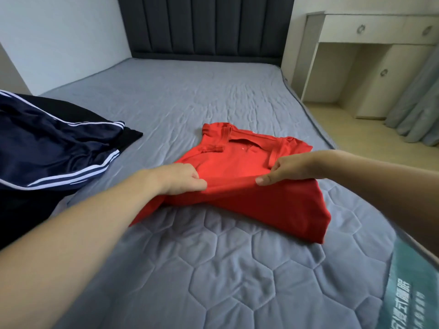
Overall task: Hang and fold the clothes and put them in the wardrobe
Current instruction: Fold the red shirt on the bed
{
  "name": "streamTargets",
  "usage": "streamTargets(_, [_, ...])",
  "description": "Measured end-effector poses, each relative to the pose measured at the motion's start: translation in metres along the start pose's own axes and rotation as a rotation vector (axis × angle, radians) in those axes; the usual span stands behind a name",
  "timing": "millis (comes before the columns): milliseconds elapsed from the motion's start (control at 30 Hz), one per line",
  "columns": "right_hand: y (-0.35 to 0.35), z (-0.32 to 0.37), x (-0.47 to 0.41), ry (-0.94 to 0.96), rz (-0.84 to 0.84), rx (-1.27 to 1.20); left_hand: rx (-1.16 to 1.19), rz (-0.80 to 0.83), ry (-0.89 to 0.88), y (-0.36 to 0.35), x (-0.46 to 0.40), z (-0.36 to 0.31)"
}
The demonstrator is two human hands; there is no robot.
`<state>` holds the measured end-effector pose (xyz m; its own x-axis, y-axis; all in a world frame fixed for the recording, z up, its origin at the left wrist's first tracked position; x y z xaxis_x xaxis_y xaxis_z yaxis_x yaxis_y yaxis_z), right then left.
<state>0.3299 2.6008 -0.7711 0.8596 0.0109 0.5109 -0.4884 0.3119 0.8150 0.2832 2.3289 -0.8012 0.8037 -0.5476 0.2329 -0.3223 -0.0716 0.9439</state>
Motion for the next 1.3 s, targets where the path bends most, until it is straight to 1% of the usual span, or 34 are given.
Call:
streamTargets(67, [0.003, -0.011, -0.001, 0.0, 0.099, -0.085, -0.066, 0.036, 0.032, 0.012, -0.014, 0.01])
streamTargets(100, [0.006, -0.017, -0.001, -0.01, 0.108, -0.138, -0.109, 0.065, 0.075, 0.017, -0.018, 0.02])
streamTargets(167, [0.019, -0.039, -0.005, -0.032, 0.051, -0.303, -0.231, 0.112, 0.201, 0.027, -0.027, 0.041])
streamTargets(200, [0.026, -0.049, -0.006, -0.021, 0.028, -0.42, -0.29, 0.108, 0.275, 0.032, -0.032, 0.051])
streamTargets(267, [0.042, -0.069, -0.012, -0.003, 0.003, -0.638, -0.354, 0.03, 0.411, 0.044, -0.047, 0.066])
streamTargets(333, [0.051, -0.086, -0.02, -0.01, 0.021, -0.716, -0.391, -0.1, 0.537, 0.056, -0.064, 0.072])
streamTargets(400, [0.057, -0.105, -0.033, -0.068, 0.001, -0.62, -0.348, -0.229, 0.643, 0.067, -0.087, 0.072])
streamTargets(467, [0.063, -0.125, -0.047, -0.142, -0.082, -0.493, -0.255, -0.342, 0.691, 0.076, -0.112, 0.066])
streamTargets(567, [0.079, -0.151, -0.077, -0.187, -0.29, -0.43, -0.056, -0.505, 0.701, 0.087, -0.156, 0.057])
streamTargets(633, [0.093, -0.162, -0.097, -0.262, -0.419, -0.193, 0.133, -0.607, 0.719, 0.094, -0.185, 0.059])
streamTargets(700, [0.103, -0.171, -0.116, -0.355, -0.489, 0.023, 0.372, -0.697, 0.717, 0.096, -0.218, 0.063])
streamTargets(767, [0.108, -0.18, -0.14, -0.414, -0.527, 0.079, 0.619, -0.781, 0.702, 0.09, -0.251, 0.069])
streamTargets(833, [0.106, -0.185, -0.165, -0.445, -0.572, 0.072, 0.756, -0.828, 0.724, 0.077, -0.282, 0.081])
streamTargets(867, [0.098, -0.187, -0.178, -0.455, -0.581, 0.049, 0.765, -0.827, 0.745, 0.068, -0.295, 0.088])
streamTargets(933, [0.067, -0.19, -0.201, -0.492, -0.61, 0.0, 0.675, -0.8, 0.751, 0.046, -0.319, 0.105])
streamTargets(967, [0.048, -0.191, -0.208, -0.509, -0.675, -0.008, 0.603, -0.776, 0.738, 0.031, -0.329, 0.112])
streamTargets(1000, [0.03, -0.192, -0.213, -0.521, -0.775, 0.008, 0.53, -0.754, 0.722, 0.016, -0.337, 0.118])
streamTargets(1067, [0.008, -0.194, -0.217, -0.528, -0.972, 0.027, 0.35, -0.768, 0.692, -0.013, -0.349, 0.125])
streamTargets(1100, [0.006, -0.196, -0.219, -0.527, -1.021, 0.017, 0.259, -0.806, 0.67, -0.02, -0.353, 0.125])
streamTargets(1167, [0.009, -0.202, -0.222, -0.505, -1.046, 0.036, 0.151, -0.905, 0.607, -0.018, -0.357, 0.118])
streamTargets(1233, [0.013, -0.204, -0.221, -0.508, -1.073, 0.042, 0.147, -1.049, 0.516, -0.004, -0.356, 0.111])
streamTargets(1300, [0.014, -0.204, -0.218, -0.517, -1.096, 0.004, 0.191, -1.167, 0.477, 0.013, -0.353, 0.109])
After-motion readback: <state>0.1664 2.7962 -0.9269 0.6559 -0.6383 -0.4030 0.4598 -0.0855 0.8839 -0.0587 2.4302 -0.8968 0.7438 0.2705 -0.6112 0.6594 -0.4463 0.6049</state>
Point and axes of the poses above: each hand's wrist, its own x-axis away from the middle knuckle, its own y-axis out of the back of the hand, z = x × y, the point moved 3 cm from there along -x, towards the middle knuckle, and after that the axes turned 2 degrees about -y, right-handed, at the moved point
